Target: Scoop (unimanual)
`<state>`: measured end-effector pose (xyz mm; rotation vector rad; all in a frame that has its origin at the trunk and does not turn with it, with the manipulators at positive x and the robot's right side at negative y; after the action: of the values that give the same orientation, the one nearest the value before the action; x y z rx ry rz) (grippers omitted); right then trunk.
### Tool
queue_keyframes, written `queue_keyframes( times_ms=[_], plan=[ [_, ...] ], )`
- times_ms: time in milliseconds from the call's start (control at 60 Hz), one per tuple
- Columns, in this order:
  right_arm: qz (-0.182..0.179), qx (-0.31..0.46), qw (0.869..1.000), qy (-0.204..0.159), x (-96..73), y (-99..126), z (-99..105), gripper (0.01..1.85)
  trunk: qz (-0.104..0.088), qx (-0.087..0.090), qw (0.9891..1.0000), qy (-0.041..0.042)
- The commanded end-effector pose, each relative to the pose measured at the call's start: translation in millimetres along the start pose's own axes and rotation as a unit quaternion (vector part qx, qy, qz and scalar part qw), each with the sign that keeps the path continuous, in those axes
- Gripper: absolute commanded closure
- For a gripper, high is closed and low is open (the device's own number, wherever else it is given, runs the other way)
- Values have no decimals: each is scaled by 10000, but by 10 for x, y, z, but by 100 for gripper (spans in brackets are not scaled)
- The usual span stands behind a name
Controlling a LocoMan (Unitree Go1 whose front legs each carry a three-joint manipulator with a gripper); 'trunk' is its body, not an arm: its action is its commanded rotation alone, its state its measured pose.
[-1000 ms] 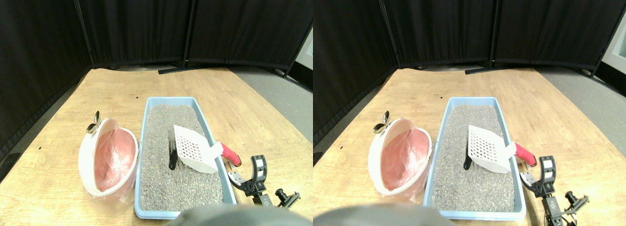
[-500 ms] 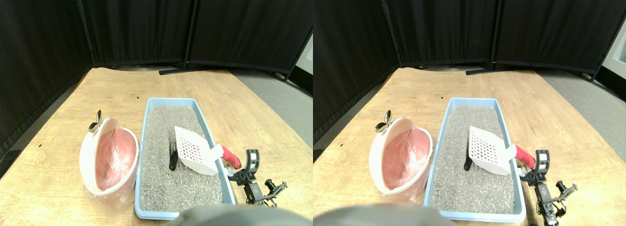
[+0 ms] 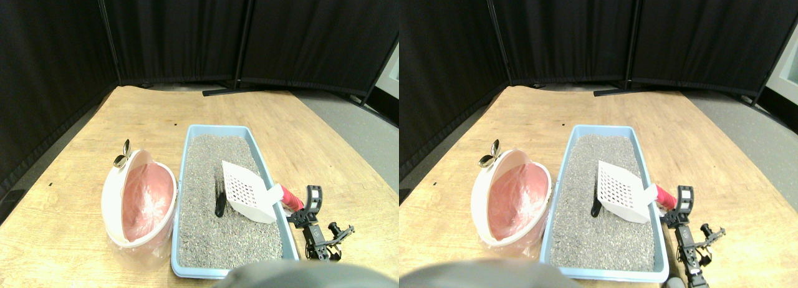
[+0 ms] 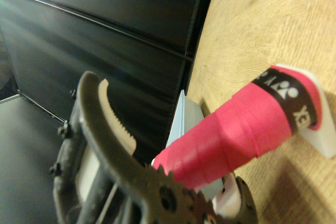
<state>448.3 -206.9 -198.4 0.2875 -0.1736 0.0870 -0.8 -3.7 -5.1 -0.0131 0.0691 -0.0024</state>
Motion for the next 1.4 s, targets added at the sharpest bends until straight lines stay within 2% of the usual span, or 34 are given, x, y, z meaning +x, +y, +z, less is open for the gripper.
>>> queue_keyframes(
  times_ms=[17, 100, 167, 267, 550, 683, 1083, 1150, 1200, 1217, 1233, 1250, 1283, 1400],
  plan=[
    [-99, 96, 9999, -94, 28, -36, -20, 83, 1, -47, 10000, 3],
    [-124, 194, 9997, -73, 59, -61, -25, 83, -45, -27, 10000, -12],
    [-314, 222, 9993, -19, 90, -70, -22, 82, -45, -27, 10000, -12],
    [-260, 219, 9994, 25, 129, -92, -35, 82, -45, -27, 10000, -12],
    [-480, 286, 9981, 273, 182, -136, -80, 81, -61, -57, 10000, -21],
    [-491, 226, 9981, 306, 199, -100, -105, 83, -35, -69, 10000, -2],
    [-417, 139, 9985, 324, 341, -103, -126, 93, -65, -75, 9999, -42],
    [-416, 90, 9986, 312, 345, -111, -118, 107, -82, -67, 9999, -30],
    [-256, 9, 9994, 215, 347, -131, -121, 143, -91, -65, 9999, -38],
    [-136, -59, 9998, 153, 348, -141, -124, 165, -91, -65, 9999, -38],
    [-136, -59, 9998, 153, 348, -141, -124, 165, -91, -65, 9999, -38],
    [-66, -107, 9999, 113, 348, -146, -126, 176, -91, -65, 9999, -38],
    [-98, -138, 9998, -101, 345, -150, -126, 180, -91, -65, 9999, -38],
    [-101, -106, 9998, -149, 318, -168, -97, 180, -95, -59, 9999, -37]
  ],
)
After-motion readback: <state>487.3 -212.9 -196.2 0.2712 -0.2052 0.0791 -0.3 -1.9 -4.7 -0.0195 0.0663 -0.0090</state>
